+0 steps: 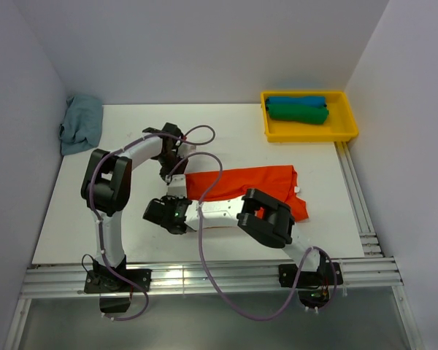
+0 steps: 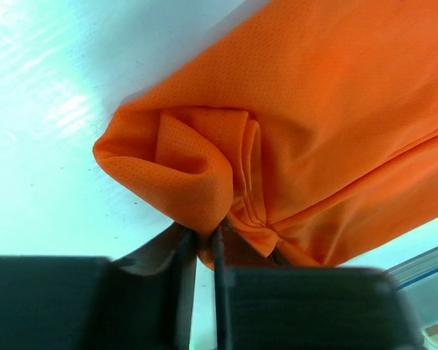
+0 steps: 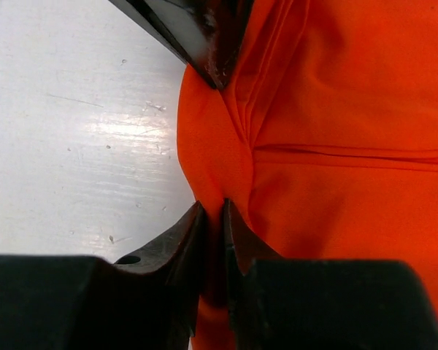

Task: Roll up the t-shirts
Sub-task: Roll the tshirt

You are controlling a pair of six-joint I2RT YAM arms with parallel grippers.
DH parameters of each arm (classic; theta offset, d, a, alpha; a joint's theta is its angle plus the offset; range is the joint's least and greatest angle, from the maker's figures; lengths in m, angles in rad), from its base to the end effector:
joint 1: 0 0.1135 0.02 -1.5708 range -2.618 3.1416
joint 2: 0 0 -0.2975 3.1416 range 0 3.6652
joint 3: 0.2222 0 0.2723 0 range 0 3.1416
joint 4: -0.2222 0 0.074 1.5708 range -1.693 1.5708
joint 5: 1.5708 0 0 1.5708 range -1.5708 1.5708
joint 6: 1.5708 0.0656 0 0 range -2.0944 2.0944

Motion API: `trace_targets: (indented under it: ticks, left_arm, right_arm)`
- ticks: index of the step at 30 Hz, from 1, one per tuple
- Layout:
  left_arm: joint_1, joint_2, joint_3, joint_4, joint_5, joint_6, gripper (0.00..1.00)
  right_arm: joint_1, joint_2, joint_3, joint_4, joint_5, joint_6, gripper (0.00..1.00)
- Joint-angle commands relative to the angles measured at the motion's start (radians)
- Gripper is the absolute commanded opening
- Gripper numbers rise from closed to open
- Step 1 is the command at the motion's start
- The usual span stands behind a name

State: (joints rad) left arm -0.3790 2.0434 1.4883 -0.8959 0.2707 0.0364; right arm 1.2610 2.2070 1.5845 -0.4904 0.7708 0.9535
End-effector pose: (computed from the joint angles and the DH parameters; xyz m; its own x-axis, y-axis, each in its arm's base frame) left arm 0.3922 -0.1751 0.1532 -0.9077 0.3993 -0.1291 0.4195 0.8694 -0.2610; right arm 0.1963 0.4633 0.1381 -0.6388 -0.0770 -0.7655 -0.1181 0.9930 -0.0013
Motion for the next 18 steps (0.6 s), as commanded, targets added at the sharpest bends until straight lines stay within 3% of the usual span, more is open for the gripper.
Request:
trace_targets:
  ticks: [1, 4, 9, 18]
  left_arm:
    - [-0.001, -0.008, 0.055, 0.026, 0.024, -0.007, 0.19]
    - [0.006, -0.025, 0.069, 0.029, 0.056, -0.006, 0.37]
    - [0.029, -0.046, 0.136, 0.022, 0.133, 0.005, 0.58]
    - [0.106, -0.126, 0.066, 0.078, 0.327, 0.045, 0.67]
  right_arm:
    - [0.009, -0.061, -0.15, 0.114, -0.129, 0.062, 0.19]
    - [-0.017, -0.151, -0.31, 0.31, -0.224, 0.082, 0.16]
    - [-0.084, -0.291, -0.594, 0.685, -0.404, 0.181, 0.14]
    - [-0.225, -0.326, -0.949, 1.277, -0.623, 0.464, 0.13]
